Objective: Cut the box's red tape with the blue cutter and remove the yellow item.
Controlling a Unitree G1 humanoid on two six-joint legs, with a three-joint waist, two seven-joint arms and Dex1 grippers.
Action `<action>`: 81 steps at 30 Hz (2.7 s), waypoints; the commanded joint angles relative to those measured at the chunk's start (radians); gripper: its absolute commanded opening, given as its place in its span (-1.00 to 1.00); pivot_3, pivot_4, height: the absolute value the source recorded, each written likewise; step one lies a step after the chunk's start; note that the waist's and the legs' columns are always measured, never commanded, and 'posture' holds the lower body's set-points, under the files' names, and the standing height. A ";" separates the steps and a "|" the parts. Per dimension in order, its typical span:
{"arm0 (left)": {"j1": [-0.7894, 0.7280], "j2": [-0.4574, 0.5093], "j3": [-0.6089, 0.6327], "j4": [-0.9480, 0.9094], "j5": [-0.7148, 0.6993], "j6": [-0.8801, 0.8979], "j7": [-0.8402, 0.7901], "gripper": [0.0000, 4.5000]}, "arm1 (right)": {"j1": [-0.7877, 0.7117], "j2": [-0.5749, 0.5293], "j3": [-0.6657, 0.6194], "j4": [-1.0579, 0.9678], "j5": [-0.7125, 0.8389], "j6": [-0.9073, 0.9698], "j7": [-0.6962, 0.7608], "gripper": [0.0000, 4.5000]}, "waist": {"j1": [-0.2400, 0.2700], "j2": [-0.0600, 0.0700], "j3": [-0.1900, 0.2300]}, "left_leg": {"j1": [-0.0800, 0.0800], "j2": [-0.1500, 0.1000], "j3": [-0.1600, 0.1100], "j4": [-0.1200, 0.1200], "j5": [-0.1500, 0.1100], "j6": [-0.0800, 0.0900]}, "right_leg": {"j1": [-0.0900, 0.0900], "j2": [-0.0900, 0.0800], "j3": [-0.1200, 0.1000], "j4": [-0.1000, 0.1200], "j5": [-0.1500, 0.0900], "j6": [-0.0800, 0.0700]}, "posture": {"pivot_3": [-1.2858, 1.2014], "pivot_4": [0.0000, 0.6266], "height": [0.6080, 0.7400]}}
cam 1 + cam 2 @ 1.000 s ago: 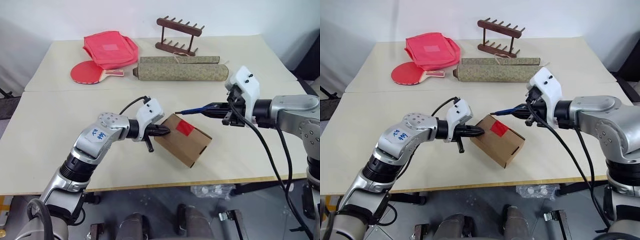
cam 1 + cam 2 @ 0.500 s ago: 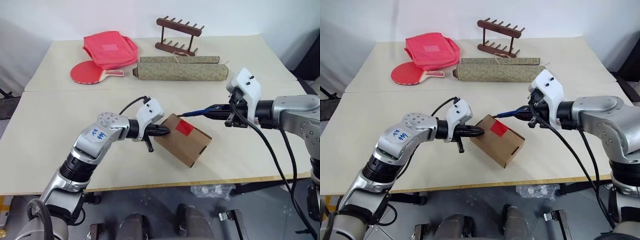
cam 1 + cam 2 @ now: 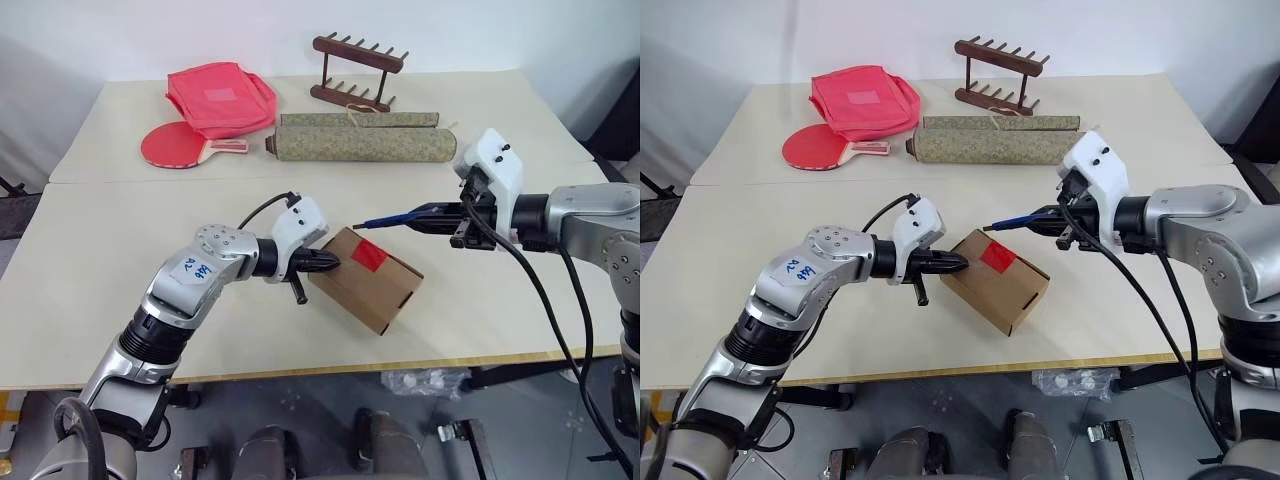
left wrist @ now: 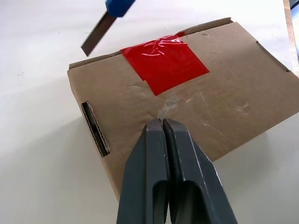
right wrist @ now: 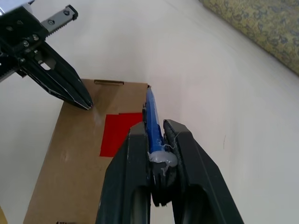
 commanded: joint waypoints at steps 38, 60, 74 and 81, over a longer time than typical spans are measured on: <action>0.009 0.006 -0.021 0.010 0.024 0.014 -0.008 -0.97 | -0.028 -0.003 -0.025 -0.051 0.031 -0.003 0.020 -0.93 | 0.000 0.000 0.000 | 0.000 0.000 0.000 0.000 0.000 0.000 | 0.000 0.000 0.000 0.000 0.000 0.000 | 0.03 -0.52 1.00; 0.015 0.007 -0.024 -0.002 0.025 0.012 -0.009 -0.97 | -0.010 -0.009 -0.032 -0.027 0.014 -0.027 0.017 -0.93 | 0.000 0.000 0.000 | 0.000 0.000 0.000 0.001 0.000 0.000 | 0.000 0.000 0.000 0.001 0.000 0.000 | 0.03 -0.52 1.00; 0.015 0.007 -0.024 -0.003 0.025 0.012 -0.011 -0.97 | -0.013 -0.002 -0.025 0.008 -0.007 -0.052 0.007 -0.93 | 0.000 0.000 0.000 | 0.000 0.000 0.000 0.001 0.000 0.000 | 0.000 0.000 0.000 0.001 0.000 0.000 | 0.03 -0.52 1.00; 0.015 0.008 -0.024 -0.003 0.026 0.013 -0.011 -0.97 | 0.012 -0.015 -0.011 -0.002 -0.007 -0.057 0.026 -0.93 | 0.000 0.000 0.000 | 0.000 0.000 0.000 0.001 0.000 0.000 | 0.000 0.000 0.000 0.001 0.000 0.000 | 0.03 -0.52 1.00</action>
